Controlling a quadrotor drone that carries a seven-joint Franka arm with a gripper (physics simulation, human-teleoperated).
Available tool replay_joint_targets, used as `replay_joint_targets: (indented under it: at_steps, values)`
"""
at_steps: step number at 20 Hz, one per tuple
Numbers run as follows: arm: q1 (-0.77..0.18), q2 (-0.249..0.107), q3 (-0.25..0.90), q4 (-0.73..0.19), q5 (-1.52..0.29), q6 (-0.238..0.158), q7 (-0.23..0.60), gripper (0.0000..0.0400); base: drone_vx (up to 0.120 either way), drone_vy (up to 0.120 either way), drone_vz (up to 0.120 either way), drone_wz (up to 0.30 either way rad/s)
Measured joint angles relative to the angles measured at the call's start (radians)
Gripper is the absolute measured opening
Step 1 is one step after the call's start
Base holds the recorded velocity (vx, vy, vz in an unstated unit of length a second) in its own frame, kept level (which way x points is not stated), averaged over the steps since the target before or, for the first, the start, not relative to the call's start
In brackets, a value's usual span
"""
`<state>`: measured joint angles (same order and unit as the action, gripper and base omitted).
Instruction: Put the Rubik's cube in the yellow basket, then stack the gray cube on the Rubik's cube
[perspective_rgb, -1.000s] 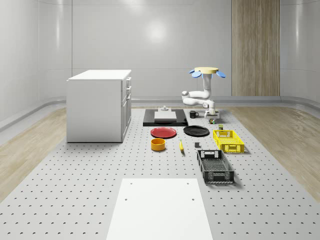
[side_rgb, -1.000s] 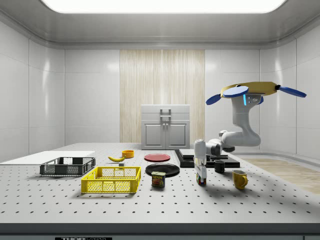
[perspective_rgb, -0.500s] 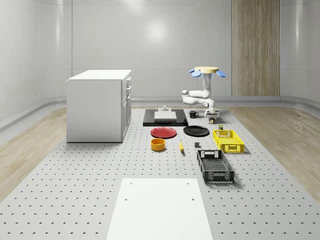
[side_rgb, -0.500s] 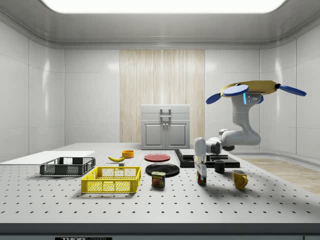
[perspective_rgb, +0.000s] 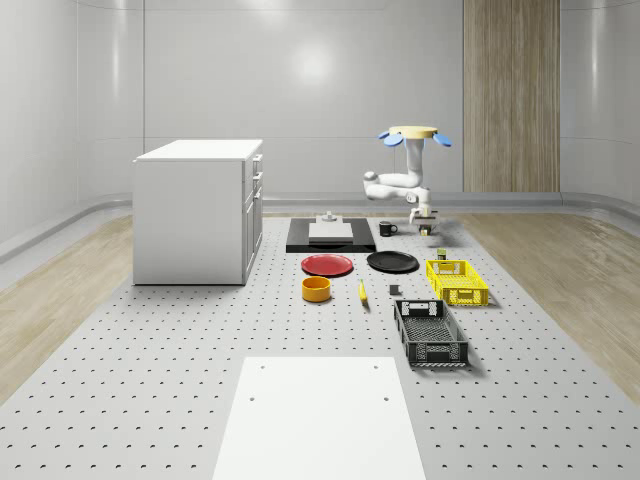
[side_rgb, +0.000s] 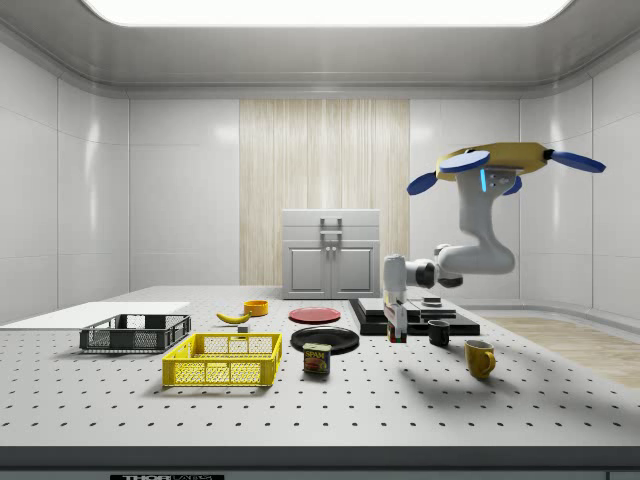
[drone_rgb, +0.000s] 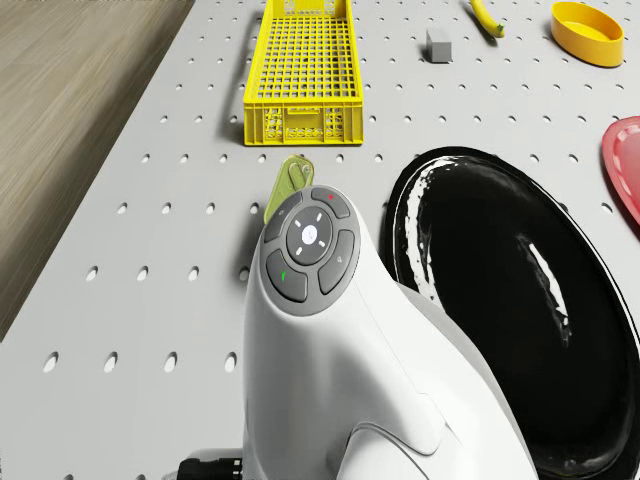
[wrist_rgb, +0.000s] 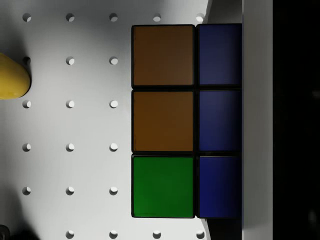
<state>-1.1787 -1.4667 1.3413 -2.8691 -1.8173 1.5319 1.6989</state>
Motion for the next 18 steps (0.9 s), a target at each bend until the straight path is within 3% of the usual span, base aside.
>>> replay_joint_targets:
  at_steps: [2,8,13,18]
  values:
    - [-0.001,-0.003,0.003,0.0,0.004,0.002,0.001,0.0325,0.12,0.0,0.1,0.0]
    - [-0.003,-0.012,0.008,0.0,0.011,0.009,0.003,0.0325,0.12,0.0,0.007,0.0]
    - [-0.005,-0.019,0.01,0.0,0.015,0.016,0.004,0.0325,0.12,0.0,0.088,0.0]
    - [-0.006,-0.026,0.012,0.0,0.018,0.022,0.006,0.0325,0.12,0.096,0.0,0.0]
